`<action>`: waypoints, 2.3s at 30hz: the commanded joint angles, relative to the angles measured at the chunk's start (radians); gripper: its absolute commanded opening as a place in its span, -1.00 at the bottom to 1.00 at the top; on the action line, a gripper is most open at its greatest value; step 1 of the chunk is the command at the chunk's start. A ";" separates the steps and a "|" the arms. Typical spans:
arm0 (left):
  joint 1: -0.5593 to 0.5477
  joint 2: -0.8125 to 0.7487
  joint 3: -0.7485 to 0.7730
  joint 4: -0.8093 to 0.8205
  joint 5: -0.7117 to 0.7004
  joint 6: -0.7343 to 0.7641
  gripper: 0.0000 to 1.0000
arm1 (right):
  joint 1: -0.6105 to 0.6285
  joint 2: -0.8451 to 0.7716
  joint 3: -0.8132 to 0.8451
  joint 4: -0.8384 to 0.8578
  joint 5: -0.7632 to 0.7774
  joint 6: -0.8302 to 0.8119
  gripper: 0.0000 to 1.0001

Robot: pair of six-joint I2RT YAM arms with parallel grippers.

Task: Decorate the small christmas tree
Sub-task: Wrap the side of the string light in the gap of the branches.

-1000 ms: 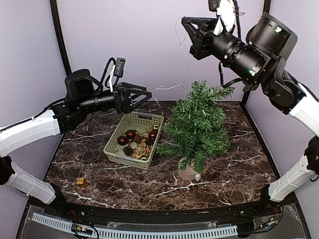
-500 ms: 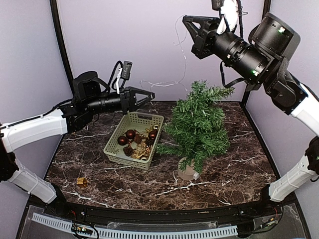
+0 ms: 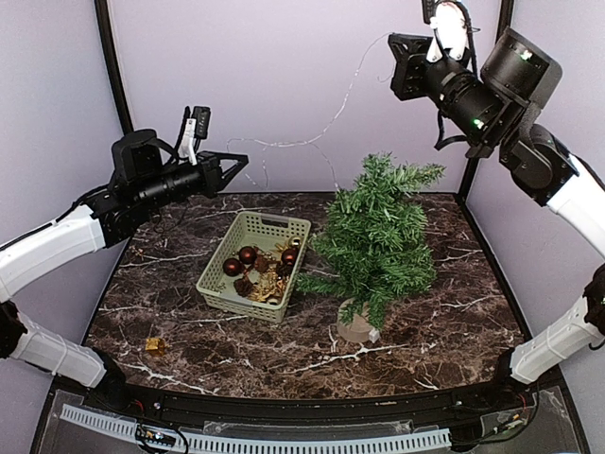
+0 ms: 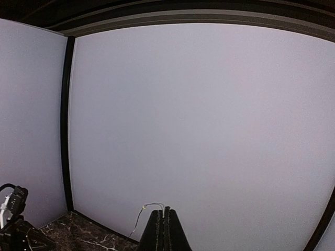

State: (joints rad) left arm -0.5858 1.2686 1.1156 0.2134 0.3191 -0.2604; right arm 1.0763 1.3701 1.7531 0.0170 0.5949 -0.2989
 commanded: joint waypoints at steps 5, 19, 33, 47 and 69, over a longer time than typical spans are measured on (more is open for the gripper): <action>0.019 -0.022 -0.039 0.015 -0.092 0.046 -1.00 | -0.220 -0.035 -0.045 -0.027 -0.037 0.128 -1.00; 0.029 -0.002 0.038 0.046 -0.007 0.092 -1.00 | -0.592 0.120 -0.085 -0.176 -0.436 0.380 -1.00; 0.030 0.178 0.130 -0.034 0.077 0.046 -1.00 | -0.688 0.208 -0.102 -0.193 -0.501 0.438 -1.00; 0.033 0.296 0.158 -0.033 0.135 0.037 0.23 | -0.688 0.193 -0.093 -0.258 -0.404 0.448 -1.00; -0.306 0.088 0.110 -0.010 0.076 -0.007 0.61 | -0.690 0.228 -0.105 -0.296 -0.336 0.500 -1.00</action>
State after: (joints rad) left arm -0.8238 1.2819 1.1843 0.1661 0.3222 -0.2348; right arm 0.3870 1.6081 1.6474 -0.3008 0.2481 0.1822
